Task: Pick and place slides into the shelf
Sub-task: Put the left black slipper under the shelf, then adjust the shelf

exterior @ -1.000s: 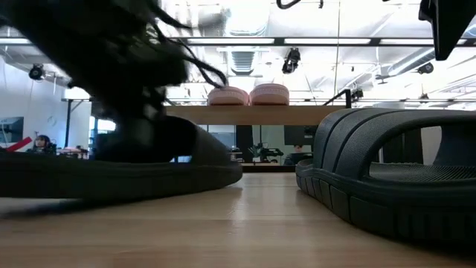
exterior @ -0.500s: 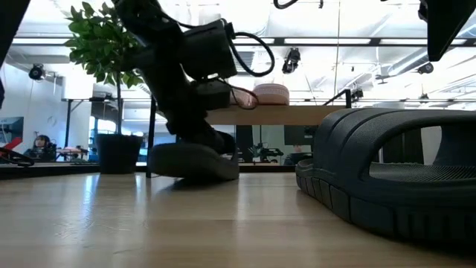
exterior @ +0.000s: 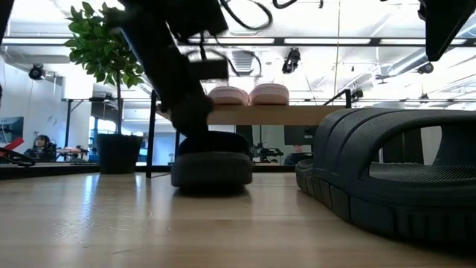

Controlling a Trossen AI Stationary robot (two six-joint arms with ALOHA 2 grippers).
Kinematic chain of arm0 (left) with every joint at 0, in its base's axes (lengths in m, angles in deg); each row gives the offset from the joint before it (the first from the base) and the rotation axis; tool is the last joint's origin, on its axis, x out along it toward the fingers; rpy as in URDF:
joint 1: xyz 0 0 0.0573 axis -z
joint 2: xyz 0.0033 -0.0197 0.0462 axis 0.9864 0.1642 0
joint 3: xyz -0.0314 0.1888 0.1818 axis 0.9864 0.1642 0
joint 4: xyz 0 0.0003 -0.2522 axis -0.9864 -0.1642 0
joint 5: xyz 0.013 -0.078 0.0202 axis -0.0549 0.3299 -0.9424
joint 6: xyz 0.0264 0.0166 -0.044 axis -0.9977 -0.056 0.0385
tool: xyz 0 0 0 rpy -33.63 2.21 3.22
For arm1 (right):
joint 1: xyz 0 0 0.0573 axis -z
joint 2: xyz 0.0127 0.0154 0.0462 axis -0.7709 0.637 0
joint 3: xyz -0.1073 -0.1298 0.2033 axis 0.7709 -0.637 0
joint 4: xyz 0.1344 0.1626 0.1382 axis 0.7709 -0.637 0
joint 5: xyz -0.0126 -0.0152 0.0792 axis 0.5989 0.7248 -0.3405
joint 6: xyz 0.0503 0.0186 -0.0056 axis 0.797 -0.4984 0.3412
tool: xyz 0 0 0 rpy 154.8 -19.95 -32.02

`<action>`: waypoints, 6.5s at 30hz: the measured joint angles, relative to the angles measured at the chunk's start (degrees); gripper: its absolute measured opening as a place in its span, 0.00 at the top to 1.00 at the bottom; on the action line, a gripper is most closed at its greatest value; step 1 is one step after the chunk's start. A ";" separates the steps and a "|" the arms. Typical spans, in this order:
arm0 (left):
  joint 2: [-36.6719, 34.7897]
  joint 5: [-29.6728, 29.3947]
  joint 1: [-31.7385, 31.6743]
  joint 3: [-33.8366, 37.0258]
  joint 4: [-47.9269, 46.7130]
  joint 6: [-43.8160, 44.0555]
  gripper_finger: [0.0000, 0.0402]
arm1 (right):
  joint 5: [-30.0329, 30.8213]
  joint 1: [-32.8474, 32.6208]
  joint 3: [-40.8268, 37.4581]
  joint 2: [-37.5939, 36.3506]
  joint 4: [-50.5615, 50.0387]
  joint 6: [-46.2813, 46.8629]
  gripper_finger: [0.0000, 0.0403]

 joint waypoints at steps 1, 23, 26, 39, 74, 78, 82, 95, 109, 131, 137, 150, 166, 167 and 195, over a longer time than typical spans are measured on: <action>-1.48 0.75 0.19 0.05 -1.29 -0.01 0.49 | 0.00 0.00 -0.02 0.00 0.06 0.00 0.51; -14.82 28.82 18.76 11.61 13.46 37.11 0.87 | 2.78 -0.02 -0.33 -0.02 0.54 -1.61 0.51; -12.78 27.16 19.68 11.61 14.99 41.37 0.97 | 3.46 0.00 -0.33 -0.02 0.51 -1.77 0.52; 0.99 21.04 17.92 8.51 26.37 45.66 1.00 | 3.41 0.00 -0.33 -0.02 0.56 -1.09 0.52; -12.33 -5.97 13.67 17.82 7.32 78.26 1.00 | 8.44 0.07 -0.50 -0.02 0.61 -1.15 0.52; -12.36 -12.05 11.84 21.04 9.25 93.23 1.00 | 8.81 0.01 -0.51 -0.02 0.63 -1.00 0.52; -12.59 -13.30 9.12 23.68 9.43 101.91 1.00 | 8.81 0.00 -0.51 -0.02 0.63 0.34 0.52; -9.45 -6.90 -5.23 24.41 25.62 85.60 1.00 | 10.00 0.00 -0.52 -0.02 0.63 0.93 0.52; -7.89 -7.25 -8.45 24.04 22.97 79.41 1.00 | 10.37 0.00 -0.52 -0.02 0.56 1.49 0.52; -7.65 0.42 -14.70 23.69 30.68 66.88 1.00 | 12.92 0.02 -0.55 -0.02 0.45 2.91 0.52; -7.95 -0.44 -12.02 23.50 32.36 60.19 1.00 | 12.92 0.02 -0.55 -0.02 0.54 3.38 0.52; -31.45 -16.25 6.78 23.10 10.15 60.70 1.00 | 9.86 -0.39 0.09 -0.17 1.01 6.38 0.52; -43.50 -15.27 -13.18 23.51 -6.37 65.19 1.00 | 11.93 17.23 7.03 -2.60 13.17 -11.63 0.52; -43.20 -13.62 -14.74 23.52 -5.52 63.55 1.00 | 11.91 18.23 7.34 -2.56 13.19 -12.40 0.52; -48.61 3.85 -29.81 23.86 10.63 34.48 1.00 | -5.04 57.77 49.60 24.20 14.31 -35.87 0.75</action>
